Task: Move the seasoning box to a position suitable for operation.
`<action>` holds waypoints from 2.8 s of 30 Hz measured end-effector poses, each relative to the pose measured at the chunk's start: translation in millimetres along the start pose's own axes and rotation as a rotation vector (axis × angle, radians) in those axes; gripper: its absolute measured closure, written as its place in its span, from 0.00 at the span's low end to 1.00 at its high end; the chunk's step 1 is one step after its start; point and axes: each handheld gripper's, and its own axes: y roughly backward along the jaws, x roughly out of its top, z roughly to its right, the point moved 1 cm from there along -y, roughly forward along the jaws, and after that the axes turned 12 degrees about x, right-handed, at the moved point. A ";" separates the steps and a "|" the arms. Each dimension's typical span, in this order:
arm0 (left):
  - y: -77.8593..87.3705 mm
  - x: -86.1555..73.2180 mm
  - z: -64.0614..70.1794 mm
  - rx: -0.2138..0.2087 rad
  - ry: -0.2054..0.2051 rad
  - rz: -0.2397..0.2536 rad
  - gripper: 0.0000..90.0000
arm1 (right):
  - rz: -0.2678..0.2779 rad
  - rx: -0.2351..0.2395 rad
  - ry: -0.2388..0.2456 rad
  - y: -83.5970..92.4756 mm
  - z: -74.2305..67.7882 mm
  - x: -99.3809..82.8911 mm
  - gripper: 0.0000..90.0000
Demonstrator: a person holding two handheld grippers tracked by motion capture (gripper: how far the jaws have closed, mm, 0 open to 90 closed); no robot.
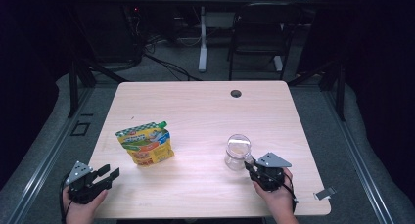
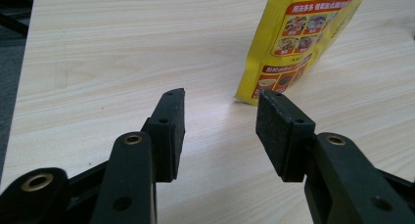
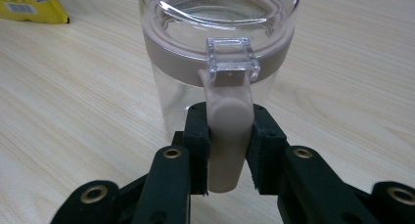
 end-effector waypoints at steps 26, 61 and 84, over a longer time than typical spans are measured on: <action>5.8 -4.8 -6.0 0.014 0.013 -0.003 0.61 | 0.023 -0.188 -0.106 1.0 24.9 -1.9 0.83; 1.3 0.3 9.8 -0.030 -0.050 0.007 0.61 | -0.039 -0.152 -0.024 3.9 18.5 -3.5 0.86; -1.2 7.6 35.9 -0.099 -0.113 0.024 0.62 | -0.059 0.013 0.097 2.4 -14.3 -4.4 0.87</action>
